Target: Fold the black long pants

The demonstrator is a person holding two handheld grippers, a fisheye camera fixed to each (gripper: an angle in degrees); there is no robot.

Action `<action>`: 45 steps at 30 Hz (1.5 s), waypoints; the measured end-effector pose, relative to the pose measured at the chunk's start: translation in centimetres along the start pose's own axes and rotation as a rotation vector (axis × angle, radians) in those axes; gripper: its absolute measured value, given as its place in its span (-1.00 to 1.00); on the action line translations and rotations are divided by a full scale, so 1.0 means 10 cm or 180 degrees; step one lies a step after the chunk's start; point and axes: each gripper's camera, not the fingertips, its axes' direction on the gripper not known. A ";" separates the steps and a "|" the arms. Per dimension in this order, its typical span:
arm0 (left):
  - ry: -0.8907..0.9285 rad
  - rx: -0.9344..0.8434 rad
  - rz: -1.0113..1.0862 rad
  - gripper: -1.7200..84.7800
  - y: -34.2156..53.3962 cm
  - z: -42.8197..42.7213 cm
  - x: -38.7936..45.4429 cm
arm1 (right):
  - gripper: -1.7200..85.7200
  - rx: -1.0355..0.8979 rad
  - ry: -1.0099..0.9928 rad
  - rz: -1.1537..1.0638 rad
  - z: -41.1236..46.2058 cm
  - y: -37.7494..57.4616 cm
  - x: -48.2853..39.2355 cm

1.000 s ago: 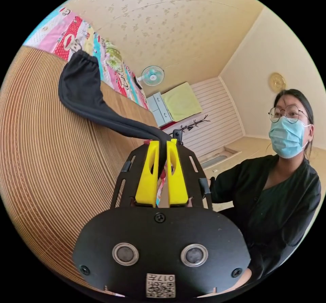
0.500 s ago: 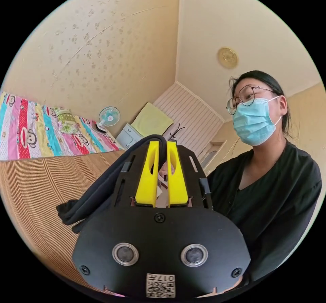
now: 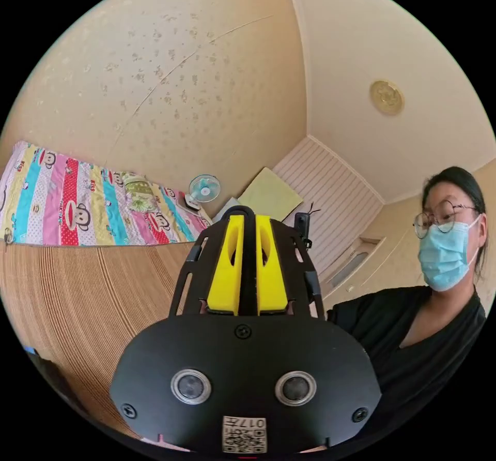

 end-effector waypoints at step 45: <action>-0.0767 -0.1066 -0.1958 -0.53 1.98 1.32 -3.68 | -0.54 -0.0765 0.0291 0.2596 1.83 4.82 5.60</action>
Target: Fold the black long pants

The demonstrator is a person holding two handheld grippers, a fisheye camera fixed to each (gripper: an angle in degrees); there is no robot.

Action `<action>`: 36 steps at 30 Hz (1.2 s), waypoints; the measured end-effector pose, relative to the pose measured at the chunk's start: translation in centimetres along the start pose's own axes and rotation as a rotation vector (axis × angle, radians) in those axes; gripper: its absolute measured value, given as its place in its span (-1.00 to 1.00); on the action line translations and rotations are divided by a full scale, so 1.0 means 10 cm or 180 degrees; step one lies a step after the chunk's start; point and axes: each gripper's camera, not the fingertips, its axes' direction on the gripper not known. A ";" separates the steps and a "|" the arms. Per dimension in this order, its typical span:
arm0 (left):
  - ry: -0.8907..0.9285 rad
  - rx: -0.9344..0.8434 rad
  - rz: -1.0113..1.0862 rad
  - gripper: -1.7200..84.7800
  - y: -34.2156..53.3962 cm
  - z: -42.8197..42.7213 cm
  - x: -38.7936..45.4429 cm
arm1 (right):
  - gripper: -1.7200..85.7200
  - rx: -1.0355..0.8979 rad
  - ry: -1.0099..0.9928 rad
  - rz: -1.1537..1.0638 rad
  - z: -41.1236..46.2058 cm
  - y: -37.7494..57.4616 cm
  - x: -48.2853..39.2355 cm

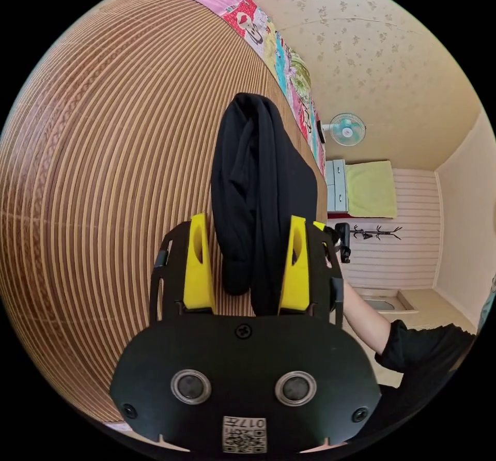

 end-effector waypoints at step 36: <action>0.0217 0.0559 0.0473 -0.73 1.84 -3.37 3.68 | -0.72 -0.0577 -0.1386 -0.0868 0.74 2.38 -2.36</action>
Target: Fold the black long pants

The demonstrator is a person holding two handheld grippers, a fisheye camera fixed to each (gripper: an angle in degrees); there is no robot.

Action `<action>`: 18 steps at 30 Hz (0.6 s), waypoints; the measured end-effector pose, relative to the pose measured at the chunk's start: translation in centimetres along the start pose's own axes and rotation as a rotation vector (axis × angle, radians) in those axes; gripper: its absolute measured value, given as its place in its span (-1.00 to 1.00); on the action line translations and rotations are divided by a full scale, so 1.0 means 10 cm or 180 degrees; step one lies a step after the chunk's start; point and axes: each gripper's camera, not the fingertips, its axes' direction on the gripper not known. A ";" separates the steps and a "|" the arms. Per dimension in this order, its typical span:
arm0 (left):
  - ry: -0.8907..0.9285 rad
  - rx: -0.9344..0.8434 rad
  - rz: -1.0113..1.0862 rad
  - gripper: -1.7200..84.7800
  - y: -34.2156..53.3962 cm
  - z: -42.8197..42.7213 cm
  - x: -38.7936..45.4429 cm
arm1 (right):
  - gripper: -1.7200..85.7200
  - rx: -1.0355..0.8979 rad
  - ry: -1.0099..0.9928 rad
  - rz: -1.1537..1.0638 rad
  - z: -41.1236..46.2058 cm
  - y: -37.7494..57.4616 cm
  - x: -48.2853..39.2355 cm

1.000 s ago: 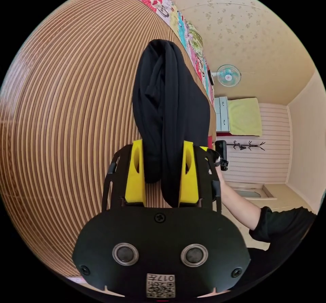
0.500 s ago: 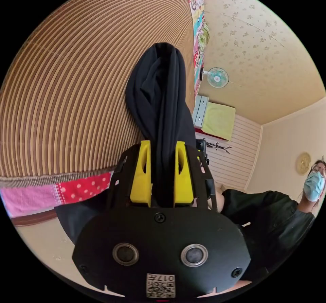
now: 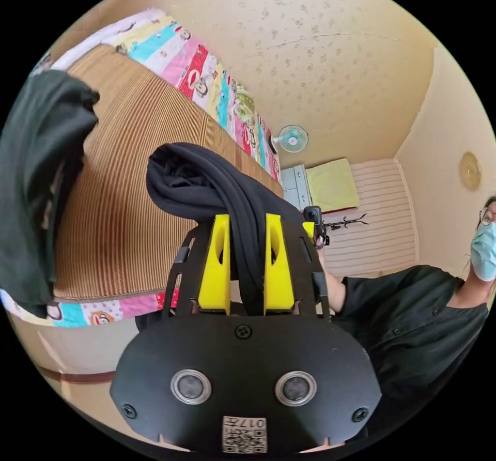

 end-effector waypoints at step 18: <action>-0.1477 0.0069 -0.0951 -0.69 0.26 -0.96 -2.47 | -0.68 -0.0588 0.1157 0.0155 4.60 -0.76 0.90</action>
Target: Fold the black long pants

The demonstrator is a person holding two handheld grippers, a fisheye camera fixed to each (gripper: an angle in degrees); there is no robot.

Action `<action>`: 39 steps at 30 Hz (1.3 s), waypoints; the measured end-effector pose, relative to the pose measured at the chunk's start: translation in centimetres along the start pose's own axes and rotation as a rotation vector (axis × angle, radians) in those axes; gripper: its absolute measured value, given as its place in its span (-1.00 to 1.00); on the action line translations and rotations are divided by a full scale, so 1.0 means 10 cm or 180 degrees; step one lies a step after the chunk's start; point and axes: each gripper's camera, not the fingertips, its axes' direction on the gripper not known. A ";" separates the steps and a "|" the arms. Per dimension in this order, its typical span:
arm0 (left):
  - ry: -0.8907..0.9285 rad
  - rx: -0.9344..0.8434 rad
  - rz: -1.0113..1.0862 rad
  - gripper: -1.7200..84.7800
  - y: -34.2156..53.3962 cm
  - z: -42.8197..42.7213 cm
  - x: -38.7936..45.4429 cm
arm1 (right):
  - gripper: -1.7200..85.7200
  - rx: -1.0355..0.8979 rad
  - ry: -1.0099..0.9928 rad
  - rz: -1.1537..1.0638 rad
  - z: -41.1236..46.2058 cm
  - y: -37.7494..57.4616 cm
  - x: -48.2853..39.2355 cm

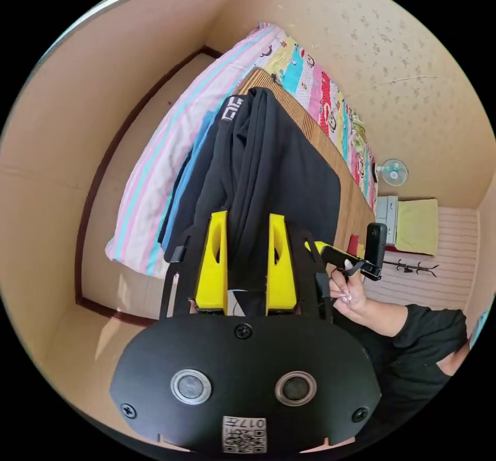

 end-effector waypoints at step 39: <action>-0.0303 0.2504 0.1019 -0.97 4.12 5.55 4.22 | -0.88 0.0623 0.2061 -0.1791 -4.60 0.84 -0.62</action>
